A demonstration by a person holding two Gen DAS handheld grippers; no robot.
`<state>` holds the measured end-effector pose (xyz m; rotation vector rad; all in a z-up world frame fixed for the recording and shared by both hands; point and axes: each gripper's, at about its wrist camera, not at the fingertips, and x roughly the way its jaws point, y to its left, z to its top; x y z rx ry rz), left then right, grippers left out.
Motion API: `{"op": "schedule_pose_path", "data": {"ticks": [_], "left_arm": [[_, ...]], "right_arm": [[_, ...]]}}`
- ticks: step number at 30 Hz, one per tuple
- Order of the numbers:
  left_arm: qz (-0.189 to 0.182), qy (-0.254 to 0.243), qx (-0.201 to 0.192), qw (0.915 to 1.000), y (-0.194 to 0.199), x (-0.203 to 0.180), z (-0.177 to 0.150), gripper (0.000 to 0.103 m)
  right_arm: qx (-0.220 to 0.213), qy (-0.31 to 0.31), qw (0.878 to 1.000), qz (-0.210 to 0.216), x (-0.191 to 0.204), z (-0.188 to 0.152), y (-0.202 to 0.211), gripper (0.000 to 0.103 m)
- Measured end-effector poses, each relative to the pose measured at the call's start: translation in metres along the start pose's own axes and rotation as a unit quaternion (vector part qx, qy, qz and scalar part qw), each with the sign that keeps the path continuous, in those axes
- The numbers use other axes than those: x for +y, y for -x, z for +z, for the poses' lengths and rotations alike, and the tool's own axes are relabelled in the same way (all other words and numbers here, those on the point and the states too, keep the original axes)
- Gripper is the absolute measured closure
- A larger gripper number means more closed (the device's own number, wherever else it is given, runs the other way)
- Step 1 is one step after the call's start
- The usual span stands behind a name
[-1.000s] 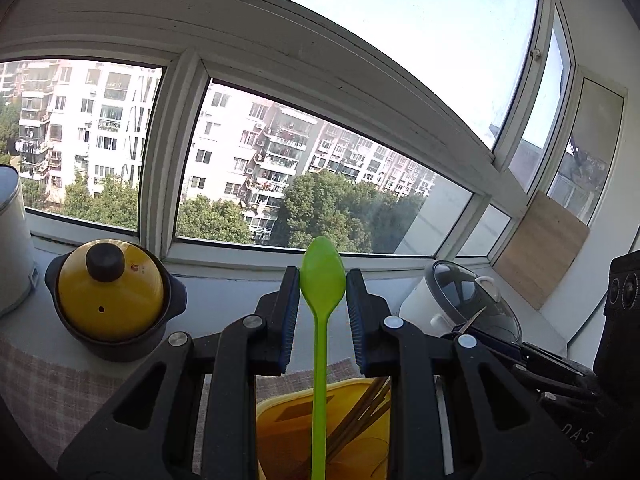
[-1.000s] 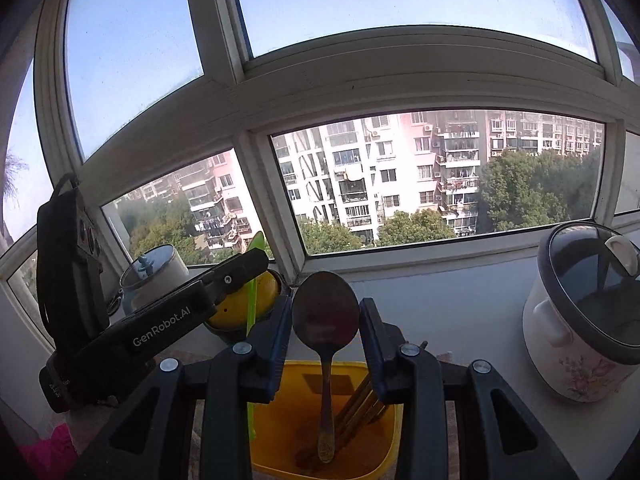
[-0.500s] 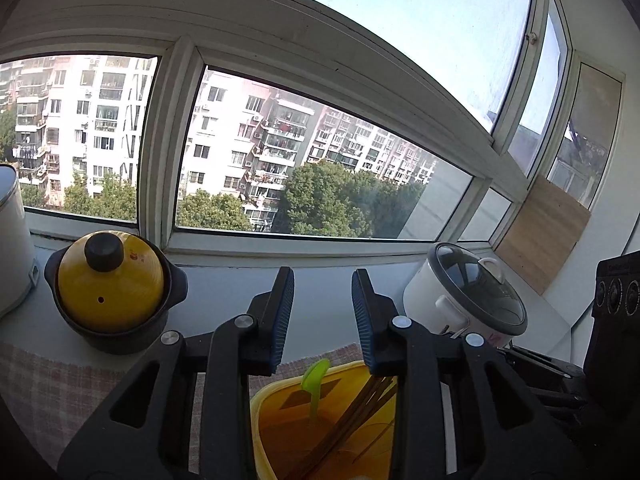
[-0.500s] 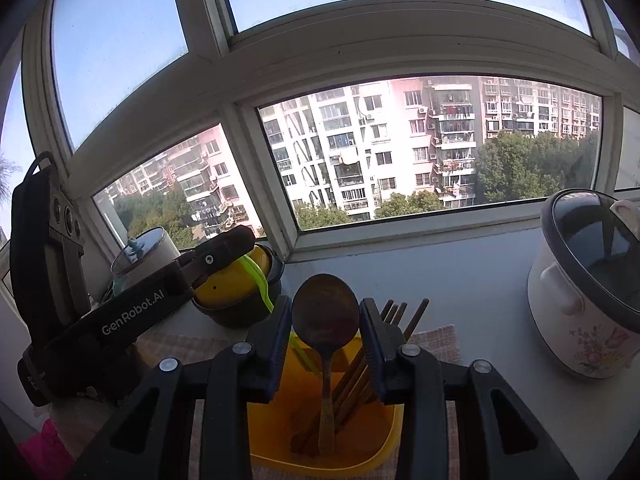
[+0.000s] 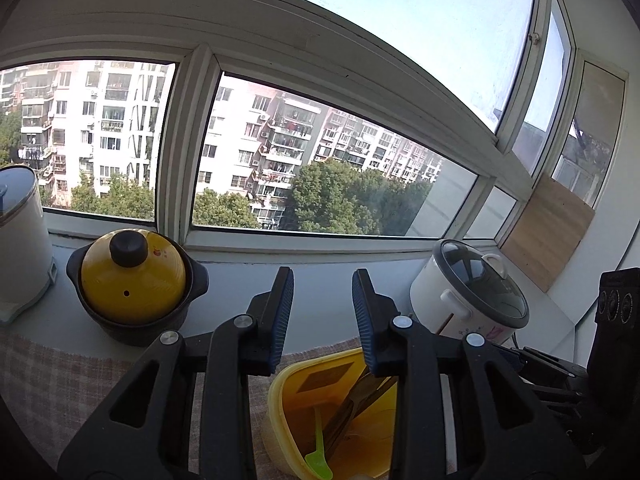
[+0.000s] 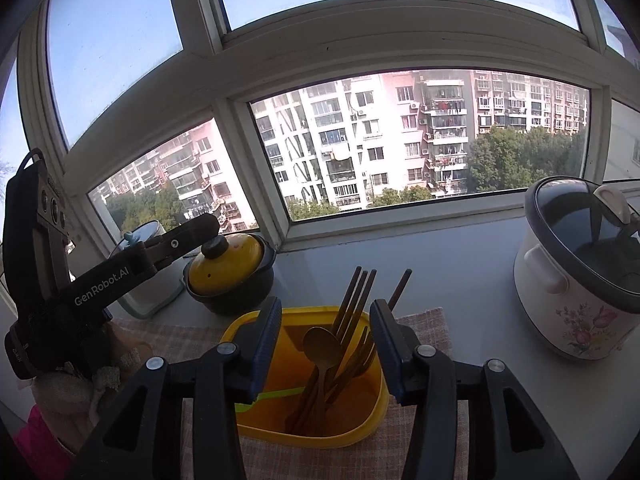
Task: Organize utensils
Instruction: 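Move both open tools back down to the last red-tipped chopsticks on the cloth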
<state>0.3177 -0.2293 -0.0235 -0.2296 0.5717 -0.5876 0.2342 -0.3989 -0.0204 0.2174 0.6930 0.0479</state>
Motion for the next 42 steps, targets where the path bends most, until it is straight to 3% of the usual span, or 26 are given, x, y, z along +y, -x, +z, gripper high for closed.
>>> {"op": "schedule_pose_path", "data": {"ticks": [12, 16, 25, 34, 42], "left_arm": [[0.029, 0.001, 0.028, 0.9992, 0.04, 0.023, -0.018, 0.073], [0.046, 0.009, 0.048, 0.9978, 0.057, 0.04, -0.029, 0.062], [0.085, 0.017, 0.103, 0.9909, 0.096, 0.086, -0.06, 0.062], [0.139, 0.086, 0.177, 0.9706, 0.119, 0.152, -0.104, 0.062], [0.183, 0.119, 0.246, 0.9444, 0.122, 0.182, -0.149, 0.062]], "right_arm": [[0.006, 0.005, 1.0, 0.002, 0.016, -0.02, 0.025, 0.042], [0.008, 0.007, 1.0, 0.003, 0.023, -0.032, 0.034, 0.035], [0.007, 0.027, 0.999, 0.016, 0.051, -0.055, 0.048, 0.023], [0.039, 0.059, 0.996, 0.046, 0.089, -0.073, 0.033, 0.018], [0.13, 0.087, 0.985, 0.077, 0.122, -0.093, -0.015, 0.021]]}}
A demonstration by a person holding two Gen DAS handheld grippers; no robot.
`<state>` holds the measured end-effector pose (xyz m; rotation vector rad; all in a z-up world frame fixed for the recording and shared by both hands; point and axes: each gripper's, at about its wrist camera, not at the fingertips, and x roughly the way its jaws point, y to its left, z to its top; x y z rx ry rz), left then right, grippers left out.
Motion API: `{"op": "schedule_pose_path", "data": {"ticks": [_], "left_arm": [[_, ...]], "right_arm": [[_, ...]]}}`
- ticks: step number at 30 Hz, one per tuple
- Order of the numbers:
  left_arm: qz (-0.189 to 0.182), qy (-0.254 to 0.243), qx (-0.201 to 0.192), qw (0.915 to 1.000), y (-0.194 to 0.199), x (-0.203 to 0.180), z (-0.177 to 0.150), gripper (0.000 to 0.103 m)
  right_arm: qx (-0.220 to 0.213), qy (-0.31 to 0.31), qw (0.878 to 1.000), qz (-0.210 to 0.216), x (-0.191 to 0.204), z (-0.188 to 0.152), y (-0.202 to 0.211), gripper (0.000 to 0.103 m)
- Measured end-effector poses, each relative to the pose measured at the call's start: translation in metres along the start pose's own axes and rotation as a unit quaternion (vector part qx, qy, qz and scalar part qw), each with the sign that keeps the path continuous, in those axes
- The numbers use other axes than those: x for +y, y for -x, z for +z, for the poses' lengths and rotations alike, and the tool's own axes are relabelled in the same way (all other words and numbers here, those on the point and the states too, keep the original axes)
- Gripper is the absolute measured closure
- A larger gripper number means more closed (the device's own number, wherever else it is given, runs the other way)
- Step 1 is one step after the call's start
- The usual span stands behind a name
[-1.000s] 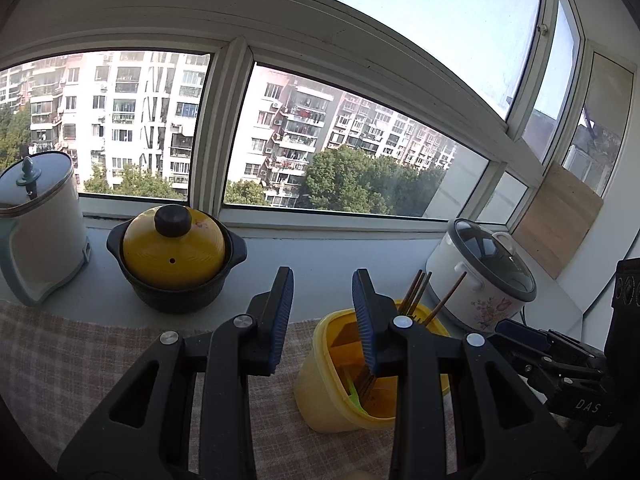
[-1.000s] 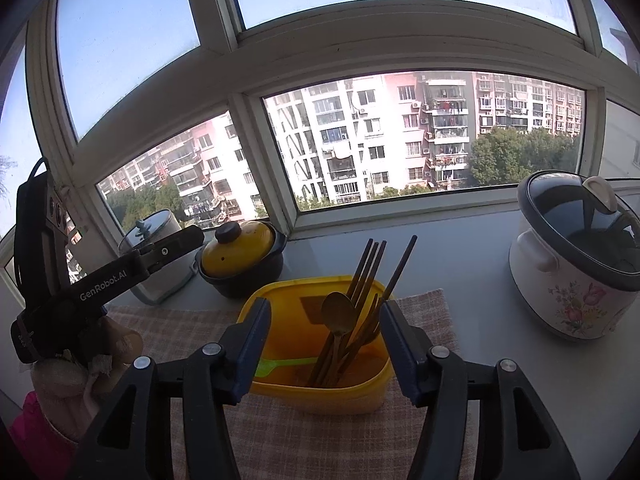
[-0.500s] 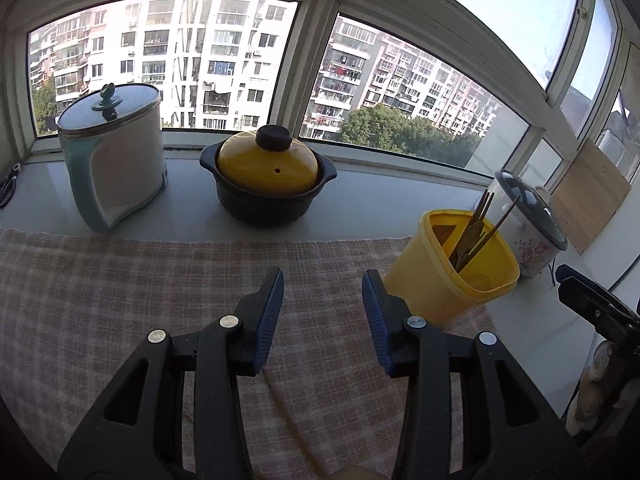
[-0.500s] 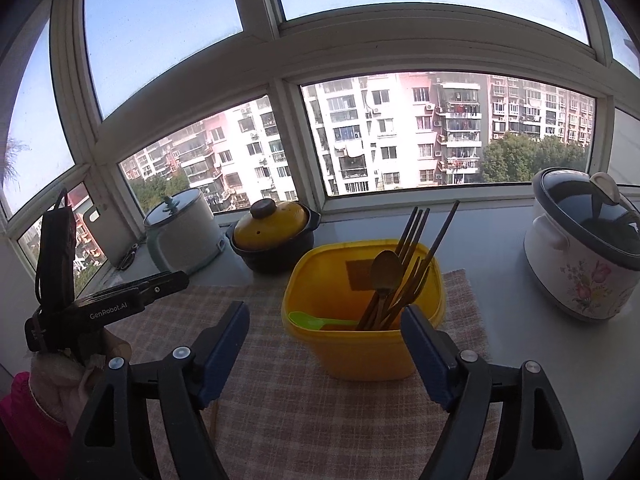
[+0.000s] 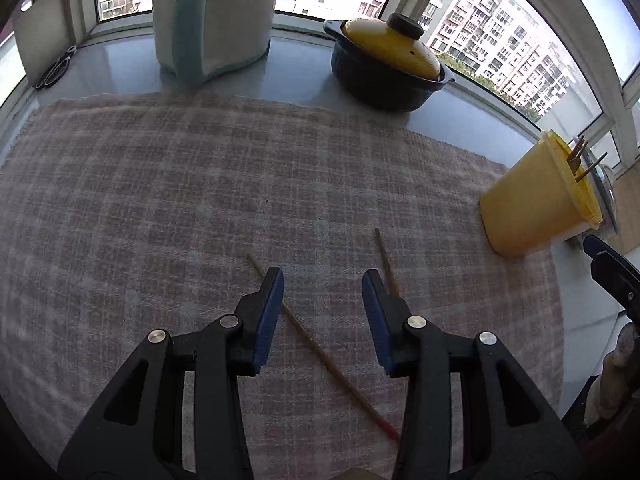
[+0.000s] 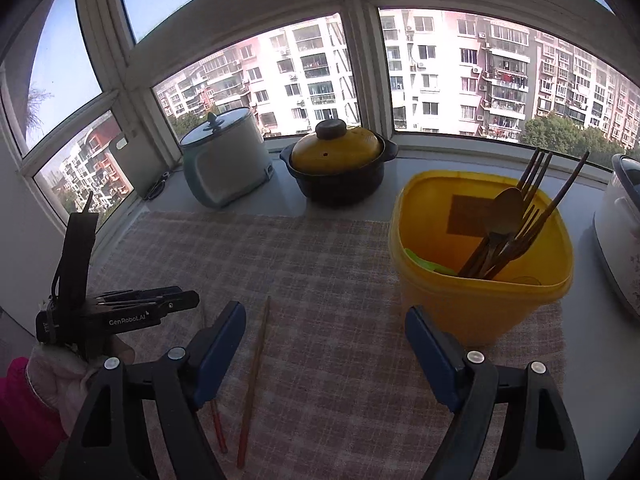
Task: Organize utensils
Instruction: 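Move both open tools back down to the last red-tipped chopsticks on the cloth, then close the left tool on one chopstick while the right tool grasps the other chopstick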
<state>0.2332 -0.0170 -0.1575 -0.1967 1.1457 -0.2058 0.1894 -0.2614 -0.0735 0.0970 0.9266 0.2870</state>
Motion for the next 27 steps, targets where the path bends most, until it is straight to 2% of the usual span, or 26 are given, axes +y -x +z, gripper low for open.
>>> {"op": "schedule_pose_path", "data": {"ticks": [5, 7, 12, 17, 21, 24, 26, 27], "left_arm": [[0.026, -0.001, 0.026, 0.9993, -0.018, 0.005, -0.017, 0.062], [0.036, -0.007, 0.035, 0.9987, -0.026, 0.004, -0.023, 0.062], [0.05, -0.012, 0.044, 0.9977, -0.036, -0.001, -0.032, 0.062], [0.073, -0.044, 0.033, 0.9958, -0.038, -0.008, -0.035, 0.062], [0.096, -0.108, 0.02, 0.9892, -0.039, -0.019, -0.043, 0.062], [0.093, -0.131, 0.016, 0.9869, -0.039, -0.019, -0.045, 0.062], [0.085, -0.148, 0.018, 0.9852, -0.038, -0.018, -0.045, 0.068], [0.083, -0.158, 0.019, 0.9838, -0.038, -0.019, -0.046, 0.075]], "right_arm": [[0.063, 0.005, 0.998, 0.021, 0.015, -0.006, -0.043, 0.034], [0.091, -0.004, 0.995, 0.032, 0.017, -0.008, -0.059, 0.045], [0.14, -0.04, 0.988, 0.056, 0.017, -0.015, -0.093, 0.056], [0.159, -0.06, 0.983, 0.069, 0.02, -0.021, -0.109, 0.057], [0.165, -0.056, 0.982, 0.067, 0.025, -0.02, -0.115, 0.059], [0.167, -0.057, 0.982, 0.065, 0.026, -0.02, -0.117, 0.059], [0.169, -0.055, 0.982, 0.063, 0.027, -0.019, -0.117, 0.059], [0.17, -0.054, 0.982, 0.061, 0.027, -0.018, -0.118, 0.059]]}}
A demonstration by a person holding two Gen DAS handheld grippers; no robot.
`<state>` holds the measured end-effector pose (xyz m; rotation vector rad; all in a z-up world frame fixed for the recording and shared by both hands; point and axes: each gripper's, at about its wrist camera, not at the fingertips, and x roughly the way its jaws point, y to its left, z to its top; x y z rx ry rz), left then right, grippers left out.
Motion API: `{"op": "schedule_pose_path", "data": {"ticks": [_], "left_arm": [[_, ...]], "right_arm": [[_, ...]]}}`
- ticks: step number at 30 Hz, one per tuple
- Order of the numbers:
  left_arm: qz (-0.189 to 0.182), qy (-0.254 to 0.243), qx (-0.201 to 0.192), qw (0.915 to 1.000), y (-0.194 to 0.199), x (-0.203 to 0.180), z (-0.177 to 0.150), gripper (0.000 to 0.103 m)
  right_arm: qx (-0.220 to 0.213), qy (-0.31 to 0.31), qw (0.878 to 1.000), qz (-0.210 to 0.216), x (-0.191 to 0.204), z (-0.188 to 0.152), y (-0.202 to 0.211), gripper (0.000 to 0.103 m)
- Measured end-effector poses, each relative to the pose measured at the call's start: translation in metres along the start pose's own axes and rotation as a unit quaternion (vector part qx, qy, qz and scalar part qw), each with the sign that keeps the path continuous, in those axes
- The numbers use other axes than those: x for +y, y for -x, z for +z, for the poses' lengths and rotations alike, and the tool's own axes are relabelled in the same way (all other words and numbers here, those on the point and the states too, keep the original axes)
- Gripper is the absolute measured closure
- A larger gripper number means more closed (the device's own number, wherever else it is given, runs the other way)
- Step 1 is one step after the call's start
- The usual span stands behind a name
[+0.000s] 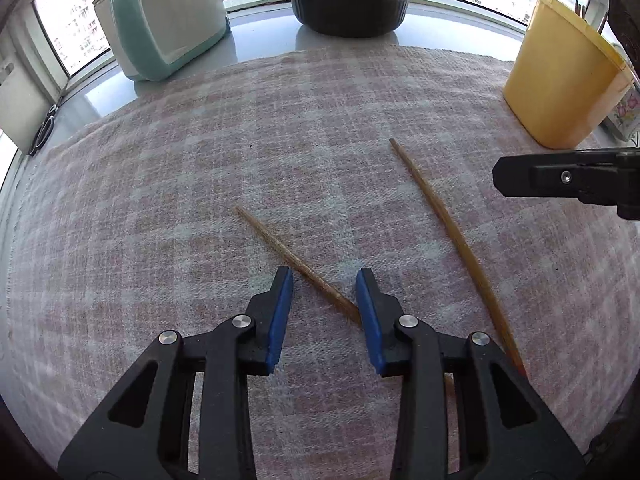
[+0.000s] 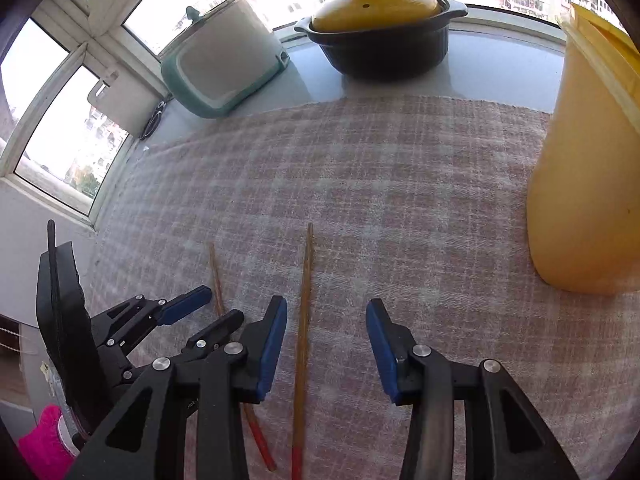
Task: Organize utensils
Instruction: 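Close the left tool on one chopstick while the right tool grasps the other chopstick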
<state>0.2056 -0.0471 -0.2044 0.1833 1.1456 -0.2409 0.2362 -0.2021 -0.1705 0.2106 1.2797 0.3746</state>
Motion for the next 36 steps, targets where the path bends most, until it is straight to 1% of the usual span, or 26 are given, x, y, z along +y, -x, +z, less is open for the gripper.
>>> {"op": "schedule_pose_path", "data": {"ticks": [1, 3, 4, 7, 10, 12, 15, 18, 21, 23, 25, 26, 27, 29, 31, 32, 33, 36], "left_arm": [[0.001, -0.011, 0.0, 0.9999, 0.001, -0.001, -0.001, 0.079], [0.004, -0.034, -0.001, 0.9994, 0.003, -0.002, -0.003, 0.082], [0.002, -0.037, 0.0, 0.9993, 0.004, -0.001, -0.004, 0.083], [-0.014, -0.028, 0.006, 0.9995, 0.006, 0.007, -0.006, 0.088], [-0.035, -0.021, 0.011, 0.9991, 0.01, 0.018, -0.012, 0.092], [-0.045, -0.018, 0.015, 0.9987, 0.013, 0.025, -0.015, 0.093], [-0.062, 0.002, 0.023, 0.9978, 0.014, 0.037, -0.02, 0.093], [-0.091, 0.041, 0.038, 0.9942, 0.014, 0.051, -0.021, 0.093], [-0.101, 0.075, 0.044, 0.9911, 0.012, 0.06, -0.021, 0.093], [-0.103, 0.097, 0.055, 0.9884, 0.01, 0.065, -0.018, 0.086], [-0.105, 0.109, 0.063, 0.9865, 0.009, 0.066, -0.013, 0.082], [-0.102, 0.112, 0.065, 0.9863, 0.008, 0.066, -0.011, 0.081], [-0.098, 0.112, 0.067, 0.9867, 0.008, 0.065, -0.009, 0.081], [-0.082, 0.097, 0.065, 0.9898, 0.006, 0.058, -0.004, 0.081], [-0.07, 0.068, 0.059, 0.9934, 0.006, 0.049, -0.002, 0.082], [-0.068, 0.053, 0.056, 0.9947, 0.006, 0.045, -0.003, 0.086], [-0.066, 0.045, 0.054, 0.9953, 0.005, 0.043, -0.002, 0.093], [-0.085, 0.039, 0.053, 0.9941, 0.003, 0.042, 0.002, 0.095]], "right_arm": [[0.001, 0.001, 1.0, -0.001, 0.0, 0.0, -0.001, 0.059], [0.003, 0.004, 1.0, -0.005, 0.003, 0.001, -0.003, 0.059], [0.005, 0.006, 1.0, -0.007, 0.004, 0.001, -0.004, 0.059], [0.01, 0.015, 1.0, -0.013, 0.01, 0.001, -0.01, 0.06], [0.019, 0.023, 0.999, -0.017, 0.017, 0.002, -0.018, 0.064], [0.026, 0.032, 0.999, -0.026, 0.022, 0.004, -0.025, 0.065], [0.038, 0.045, 0.997, -0.041, 0.029, 0.007, -0.037, 0.068], [0.054, 0.063, 0.995, -0.06, 0.037, 0.01, -0.049, 0.071], [0.069, 0.087, 0.991, -0.077, 0.046, 0.012, -0.058, 0.074], [0.072, 0.11, 0.987, -0.096, 0.053, 0.011, -0.062, 0.076], [0.076, 0.126, 0.983, -0.113, 0.056, 0.011, -0.064, 0.087], [0.077, 0.134, 0.981, -0.122, 0.058, 0.011, -0.064, 0.09], [0.078, 0.144, 0.978, -0.128, 0.059, 0.01, -0.065, 0.094], [0.084, 0.159, 0.975, -0.134, 0.059, 0.01, -0.066, 0.096], [0.09, 0.165, 0.973, -0.136, 0.057, 0.01, -0.065, 0.097], [0.091, 0.166, 0.972, -0.137, 0.056, 0.01, -0.064, 0.097], [0.092, 0.165, 0.972, -0.137, 0.052, 0.009, -0.063, 0.098], [0.09, 0.143, 0.978, -0.125, 0.04, 0.011, -0.058, 0.1]]}}
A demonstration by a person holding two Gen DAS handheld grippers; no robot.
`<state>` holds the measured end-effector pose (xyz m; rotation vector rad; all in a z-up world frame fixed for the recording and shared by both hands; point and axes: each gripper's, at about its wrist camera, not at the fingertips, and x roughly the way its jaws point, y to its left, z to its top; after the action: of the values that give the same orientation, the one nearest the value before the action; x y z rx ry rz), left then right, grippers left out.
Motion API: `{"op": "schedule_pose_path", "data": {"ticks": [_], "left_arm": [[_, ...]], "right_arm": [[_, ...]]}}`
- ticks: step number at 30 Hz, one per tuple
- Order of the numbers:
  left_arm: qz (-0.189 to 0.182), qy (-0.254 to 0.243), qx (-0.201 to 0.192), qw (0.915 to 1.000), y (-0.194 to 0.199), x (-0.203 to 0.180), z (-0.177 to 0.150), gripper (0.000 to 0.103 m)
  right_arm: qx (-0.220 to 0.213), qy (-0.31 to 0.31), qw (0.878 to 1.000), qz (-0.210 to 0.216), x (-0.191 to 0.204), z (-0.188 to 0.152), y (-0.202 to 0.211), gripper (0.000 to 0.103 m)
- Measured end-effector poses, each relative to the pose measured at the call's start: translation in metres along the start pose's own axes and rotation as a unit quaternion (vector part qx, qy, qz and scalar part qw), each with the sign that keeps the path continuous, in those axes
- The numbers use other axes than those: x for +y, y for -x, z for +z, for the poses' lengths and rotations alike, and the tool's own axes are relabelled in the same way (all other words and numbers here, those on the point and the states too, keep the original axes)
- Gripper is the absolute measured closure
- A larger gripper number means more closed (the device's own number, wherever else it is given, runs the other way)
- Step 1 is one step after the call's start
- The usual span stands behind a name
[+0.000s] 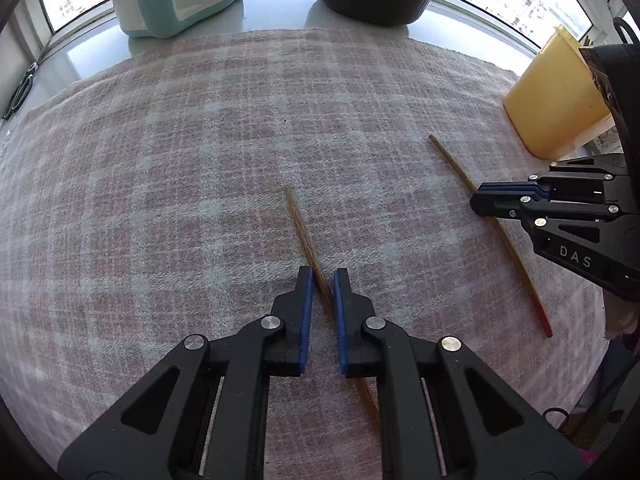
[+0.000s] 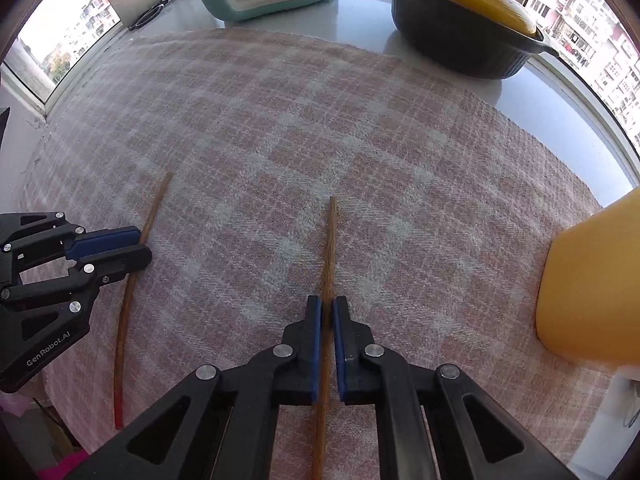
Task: Organize utensils
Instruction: 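Close the left tool on one chopstick while the right tool grasps the other chopstick, then lift both chopsticks and carry them over the yellow bin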
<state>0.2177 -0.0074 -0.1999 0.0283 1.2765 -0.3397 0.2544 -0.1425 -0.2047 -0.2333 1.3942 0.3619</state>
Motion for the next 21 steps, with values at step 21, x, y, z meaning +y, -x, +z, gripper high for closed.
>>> {"op": "schedule_pose_path", "data": {"ticks": [21], "left_arm": [[-0.042, 0.072, -0.084, 0.993, 0.027, 0.001, -0.012, 0.1]], "right_arm": [[-0.063, -0.035, 0.997, 0.03, -0.011, -0.024, 0.027, 0.1]]}}
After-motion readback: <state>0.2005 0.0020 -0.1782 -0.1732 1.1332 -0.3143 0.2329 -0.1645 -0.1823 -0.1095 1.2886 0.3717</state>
